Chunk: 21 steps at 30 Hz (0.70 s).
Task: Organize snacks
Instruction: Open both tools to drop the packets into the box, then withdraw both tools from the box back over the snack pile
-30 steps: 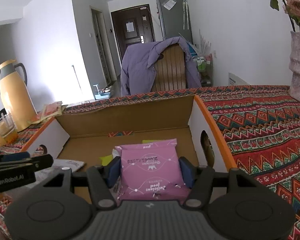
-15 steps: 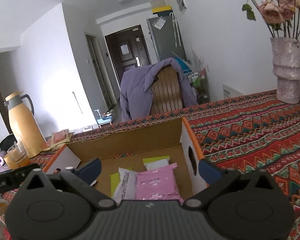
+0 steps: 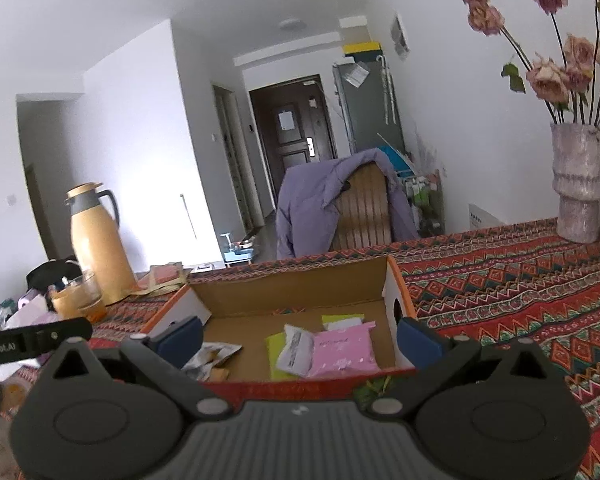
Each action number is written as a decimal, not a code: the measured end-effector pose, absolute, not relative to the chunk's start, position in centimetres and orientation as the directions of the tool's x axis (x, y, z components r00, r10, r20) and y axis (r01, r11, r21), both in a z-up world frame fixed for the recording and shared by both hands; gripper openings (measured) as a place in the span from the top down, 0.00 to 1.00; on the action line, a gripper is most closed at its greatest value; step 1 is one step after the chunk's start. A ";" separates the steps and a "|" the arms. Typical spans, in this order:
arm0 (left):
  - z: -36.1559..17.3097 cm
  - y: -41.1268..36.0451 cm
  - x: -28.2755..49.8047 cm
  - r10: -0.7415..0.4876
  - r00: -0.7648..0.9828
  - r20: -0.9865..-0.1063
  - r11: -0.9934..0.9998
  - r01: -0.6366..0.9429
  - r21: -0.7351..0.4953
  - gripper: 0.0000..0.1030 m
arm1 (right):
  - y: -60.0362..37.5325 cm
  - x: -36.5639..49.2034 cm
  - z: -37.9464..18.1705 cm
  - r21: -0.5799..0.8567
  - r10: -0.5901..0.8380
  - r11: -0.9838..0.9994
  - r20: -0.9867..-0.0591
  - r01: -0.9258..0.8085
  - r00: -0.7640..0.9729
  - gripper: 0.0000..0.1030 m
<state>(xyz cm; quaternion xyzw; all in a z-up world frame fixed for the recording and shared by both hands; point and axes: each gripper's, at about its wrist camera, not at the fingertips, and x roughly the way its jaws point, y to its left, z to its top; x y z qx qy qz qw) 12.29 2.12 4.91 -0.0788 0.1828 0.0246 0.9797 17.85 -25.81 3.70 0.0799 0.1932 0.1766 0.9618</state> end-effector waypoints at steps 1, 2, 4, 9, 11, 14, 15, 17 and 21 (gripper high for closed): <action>4.8 2.0 11.5 0.019 0.934 -0.357 0.987 -0.073 -0.140 0.00 | -25.8 17.2 3.7 0.219 0.375 0.923 -0.341 -0.315 0.862 0.00; 4.6 2.1 10.7 0.015 0.937 -0.350 0.988 -0.067 -0.138 0.00 | -25.8 16.4 3.6 0.216 0.382 0.921 -0.341 -0.324 0.859 0.00; 4.1 2.1 9.4 0.007 0.937 -0.350 0.988 -0.059 -0.140 0.00 | -25.7 15.0 3.3 0.202 0.387 0.920 -0.342 -0.335 0.856 0.00; 1.8 2.5 7.1 -0.002 0.921 -0.390 0.987 -0.062 -0.151 0.00 | -25.4 12.1 1.6 0.192 0.400 0.916 -0.373 -0.352 0.837 0.00; 0.9 2.7 6.4 0.004 0.911 -0.411 0.987 -0.071 -0.147 0.00 | -25.2 11.2 0.8 0.190 0.407 0.913 -0.391 -0.360 0.826 0.00; -0.3 3.1 5.4 -0.001 0.899 -0.439 0.986 -0.072 -0.150 0.00 | -24.8 9.8 -0.3 0.170 0.405 0.914 -0.410 -0.368 0.817 0.00; -0.7 3.1 5.1 0.001 0.896 -0.445 0.987 -0.073 -0.145 0.00 | -24.7 9.3 -0.6 0.163 0.402 0.915 -0.414 -0.368 0.816 0.00; -1.3 3.3 4.5 0.007 0.893 -0.451 0.987 -0.078 -0.139 0.00 | -24.5 8.4 -1.2 0.153 0.401 0.916 -0.420 -0.372 0.814 0.00; -2.8 3.3 3.7 0.021 0.885 -0.466 0.989 -0.087 -0.121 0.00 | -23.9 7.3 -2.7 0.146 0.399 0.915 -0.453 -0.375 0.797 0.00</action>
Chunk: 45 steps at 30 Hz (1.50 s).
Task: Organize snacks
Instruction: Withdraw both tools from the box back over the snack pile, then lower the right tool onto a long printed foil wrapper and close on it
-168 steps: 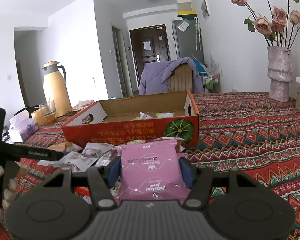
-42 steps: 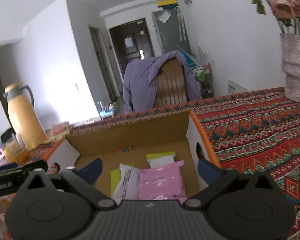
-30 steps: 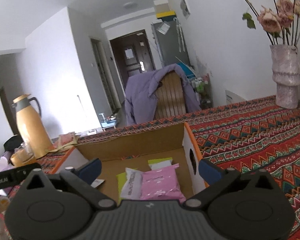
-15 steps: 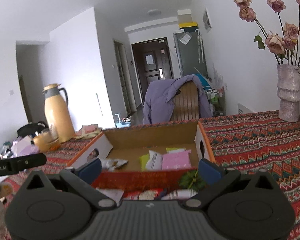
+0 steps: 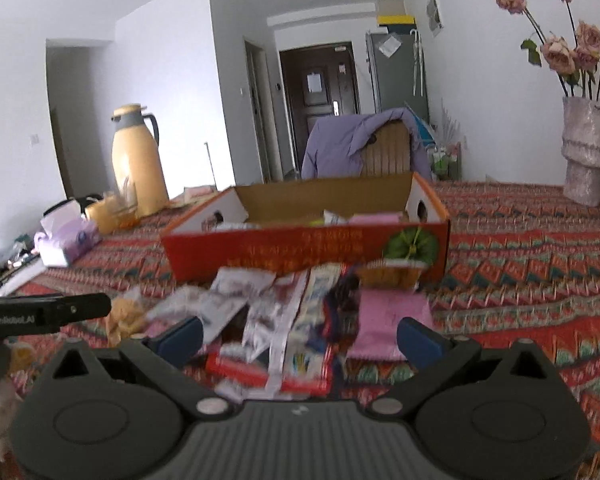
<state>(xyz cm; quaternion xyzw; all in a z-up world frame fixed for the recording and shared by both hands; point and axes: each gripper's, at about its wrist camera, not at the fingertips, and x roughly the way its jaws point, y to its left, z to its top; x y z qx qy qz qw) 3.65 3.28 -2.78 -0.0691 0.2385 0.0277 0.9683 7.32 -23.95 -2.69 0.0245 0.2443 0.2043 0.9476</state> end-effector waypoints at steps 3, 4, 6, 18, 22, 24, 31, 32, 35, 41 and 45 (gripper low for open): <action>-3.7 3.3 3.4 0.013 0.880 -0.476 0.989 -0.081 -0.122 0.00 | -23.8 6.8 -3.5 0.144 0.392 0.918 -0.468 -0.370 0.792 0.00; -3.6 3.4 3.3 0.006 0.882 -0.471 0.988 -0.077 -0.132 0.00 | -23.8 6.7 -3.6 0.148 0.396 0.917 -0.473 -0.372 0.787 0.00; -3.7 3.6 3.3 -0.001 0.883 -0.470 0.986 -0.078 -0.150 0.00 | -23.7 6.8 -3.9 0.155 0.397 0.916 -0.481 -0.370 0.782 0.00; -3.9 3.9 3.3 -0.013 0.882 -0.472 0.981 -0.079 -0.175 0.00 | -20.8 9.4 -2.8 0.029 0.304 0.943 -0.485 -0.333 0.820 0.00; -3.9 3.8 3.3 -0.016 0.882 -0.471 0.983 -0.073 -0.170 0.00 | -19.0 11.6 -3.3 -0.047 0.239 0.948 -0.546 -0.314 0.803 0.00; -3.9 3.6 3.4 -0.020 0.879 -0.477 0.984 -0.066 -0.163 0.00 | -18.6 12.2 -3.6 -0.051 0.231 0.949 -0.558 -0.311 0.797 0.01; -4.0 3.6 3.6 -0.028 0.876 -0.481 0.984 -0.061 -0.169 0.00 | -17.2 13.8 -4.7 -0.098 0.189 0.949 -0.582 -0.299 0.791 0.26; -4.1 3.7 3.7 -0.028 0.875 -0.483 0.983 -0.063 -0.171 0.00 | -17.1 13.9 -4.8 -0.099 0.192 0.948 -0.583 -0.303 0.790 0.27; -4.1 3.8 3.7 -0.027 0.873 -0.486 0.982 -0.066 -0.174 0.00 | -17.0 13.7 -4.9 -0.102 0.203 0.943 -0.577 -0.316 0.791 0.40; -4.1 3.8 3.8 -0.023 0.871 -0.491 0.982 -0.072 -0.175 0.00 | -17.4 13.3 -4.8 -0.084 0.229 0.940 -0.562 -0.330 0.795 0.44; -4.2 3.9 3.9 -0.022 0.869 -0.494 0.981 -0.076 -0.177 0.00 | -18.4 11.9 -4.2 -0.065 0.251 0.942 -0.521 -0.331 0.816 0.44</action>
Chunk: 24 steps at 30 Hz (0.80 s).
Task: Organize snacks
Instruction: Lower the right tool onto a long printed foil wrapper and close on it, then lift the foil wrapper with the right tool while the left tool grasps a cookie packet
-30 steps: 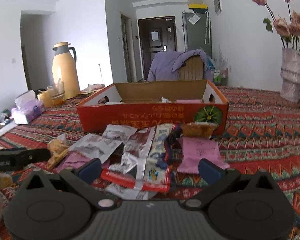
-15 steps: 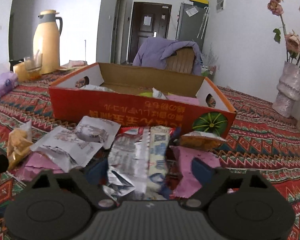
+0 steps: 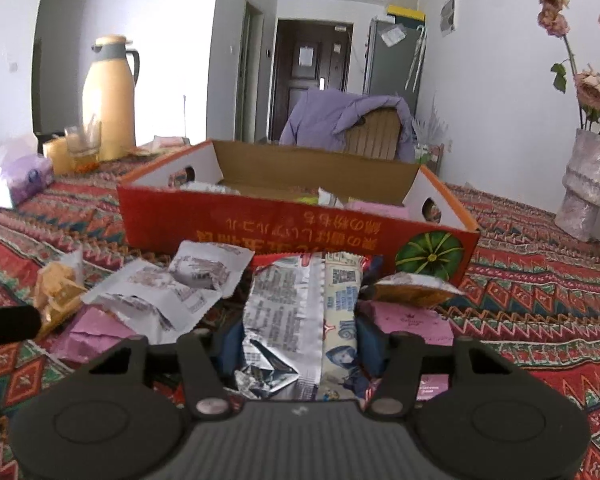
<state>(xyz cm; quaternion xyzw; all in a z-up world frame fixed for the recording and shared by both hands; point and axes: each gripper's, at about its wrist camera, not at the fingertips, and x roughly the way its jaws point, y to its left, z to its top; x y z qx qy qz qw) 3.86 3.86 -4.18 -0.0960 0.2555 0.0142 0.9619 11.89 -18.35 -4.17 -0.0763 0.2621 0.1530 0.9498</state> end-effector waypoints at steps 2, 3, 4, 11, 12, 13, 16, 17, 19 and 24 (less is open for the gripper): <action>-4.2 3.9 3.9 -0.021 0.869 -0.495 0.981 -0.077 -0.178 0.00 | -19.1 11.0 -3.8 -0.049 0.265 0.943 -0.493 -0.330 0.829 0.44; -4.2 3.9 3.9 -0.020 0.868 -0.496 0.981 -0.079 -0.177 0.00 | -19.6 10.5 -3.6 -0.031 0.277 0.943 -0.476 -0.331 0.834 0.44; -4.2 3.9 3.9 -0.018 0.867 -0.498 0.981 -0.081 -0.176 0.00 | -20.1 10.0 -3.4 -0.012 0.291 0.942 -0.460 -0.334 0.839 0.44; -4.1 3.3 4.3 0.032 0.851 -0.524 0.985 -0.115 -0.126 0.00 | -21.8 8.7 -3.3 0.031 0.329 0.938 -0.389 -0.345 0.861 0.44; -4.0 3.1 4.5 0.045 0.845 -0.532 0.987 -0.121 -0.108 0.00 | -21.8 8.7 -3.4 0.035 0.333 0.937 -0.387 -0.347 0.860 0.44; -3.8 2.8 4.7 0.063 0.841 -0.537 0.988 -0.130 -0.088 0.00 | -21.8 8.8 -3.5 0.041 0.337 0.936 -0.386 -0.349 0.859 0.44; -2.9 2.8 5.4 0.081 0.835 -0.544 0.987 -0.143 -0.072 0.00 | -22.0 8.9 -3.6 0.063 0.350 0.933 -0.384 -0.354 0.854 0.44; -2.6 2.9 5.7 0.086 0.834 -0.546 0.986 -0.151 -0.075 0.00 | -22.1 8.9 -3.6 0.069 0.354 0.932 -0.382 -0.356 0.854 0.44; -1.8 3.2 6.5 0.096 0.831 -0.548 0.981 -0.171 -0.088 0.00 | -22.2 8.9 -3.7 0.077 0.358 0.931 -0.381 -0.357 0.853 0.44; -1.1 3.6 9.4 0.167 0.776 -0.609 0.959 -0.270 -0.081 0.00 | -22.4 8.9 -3.8 0.088 0.362 0.930 -0.380 -0.356 0.851 0.44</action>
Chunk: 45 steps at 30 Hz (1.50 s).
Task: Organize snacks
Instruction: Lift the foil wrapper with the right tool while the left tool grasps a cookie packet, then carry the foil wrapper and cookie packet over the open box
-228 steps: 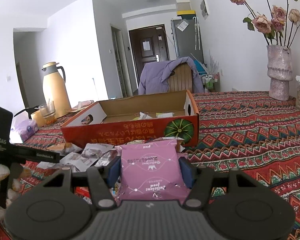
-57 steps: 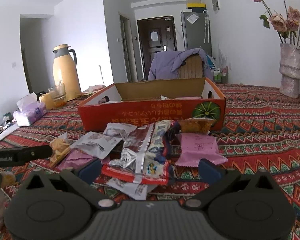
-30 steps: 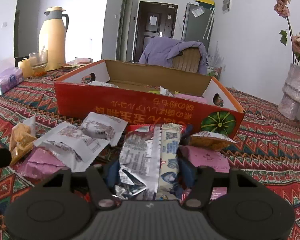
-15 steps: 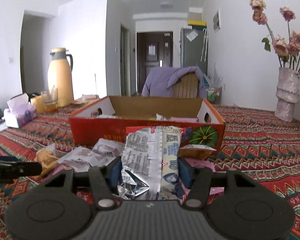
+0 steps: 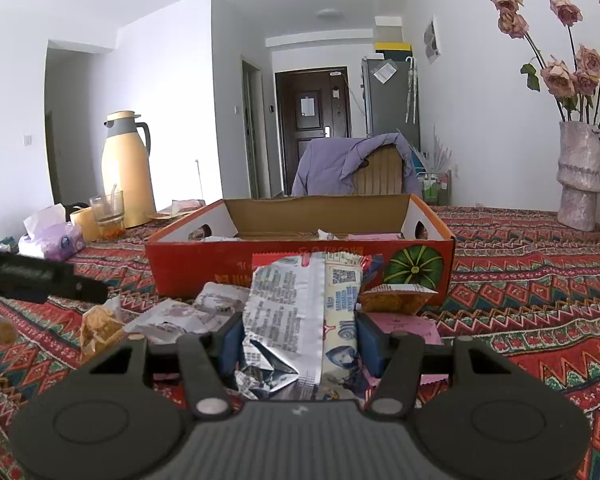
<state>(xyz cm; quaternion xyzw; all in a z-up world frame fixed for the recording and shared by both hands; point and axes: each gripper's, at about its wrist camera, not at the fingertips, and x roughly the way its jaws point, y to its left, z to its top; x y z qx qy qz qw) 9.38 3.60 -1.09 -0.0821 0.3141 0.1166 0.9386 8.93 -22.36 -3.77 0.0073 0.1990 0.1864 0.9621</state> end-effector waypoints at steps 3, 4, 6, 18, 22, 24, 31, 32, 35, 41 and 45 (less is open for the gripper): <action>-1.8 3.9 10.9 0.180 0.737 -0.652 0.941 -0.321 -0.103 0.00 | -22.3 8.9 -3.8 0.085 0.364 0.929 -0.380 -0.359 0.851 0.44; -2.0 4.0 11.3 0.186 0.722 -0.667 0.933 -0.342 -0.110 0.00 | -22.2 8.8 -3.8 0.083 0.365 0.929 -0.378 -0.361 0.851 0.44; -2.5 4.1 11.7 0.188 0.705 -0.684 0.923 -0.365 -0.123 0.00 | -22.2 8.8 -3.8 0.079 0.366 0.928 -0.374 -0.364 0.852 0.44; -4.3 5.0 10.6 0.200 0.689 -0.696 0.922 -0.373 -0.105 0.10 | -22.6 9.0 -3.8 0.108 0.388 0.920 -0.374 -0.376 0.843 0.44; -4.2 4.9 9.7 0.192 0.706 -0.682 0.934 -0.345 -0.094 0.23 | -22.8 9.1 -3.9 0.120 0.386 0.922 -0.377 -0.369 0.842 0.44; -4.2 5.1 9.4 0.182 0.716 -0.673 0.935 -0.339 -0.107 0.27 | -22.7 9.1 -3.8 0.118 0.385 0.922 -0.378 -0.368 0.842 0.44; -4.1 5.2 8.6 0.144 0.739 -0.658 0.948 -0.295 -0.124 0.55 | -22.8 9.0 -3.8 0.121 0.376 0.926 -0.367 -0.357 0.851 0.44; -4.1 5.3 8.5 0.131 0.744 -0.655 0.948 -0.288 -0.138 0.56 | -22.8 8.9 -3.8 0.122 0.375 0.926 -0.365 -0.356 0.852 0.44; -4.0 5.3 8.2 0.117 0.751 -0.650 0.950 -0.276 -0.148 0.57 | -22.8 8.8 -3.8 0.119 0.375 0.927 -0.359 -0.357 0.855 0.44; -3.5 4.8 7.6 0.103 0.774 -0.625 0.961 -0.240 -0.139 0.57 | -22.9 8.5 -3.7 0.113 0.376 0.926 -0.338 -0.359 0.863 0.44; -2.7 4.6 7.3 0.105 0.792 -0.602 0.962 -0.234 -0.140 0.57 | -22.8 8.1 -3.6 0.101 0.374 0.927 -0.322 -0.361 0.870 0.44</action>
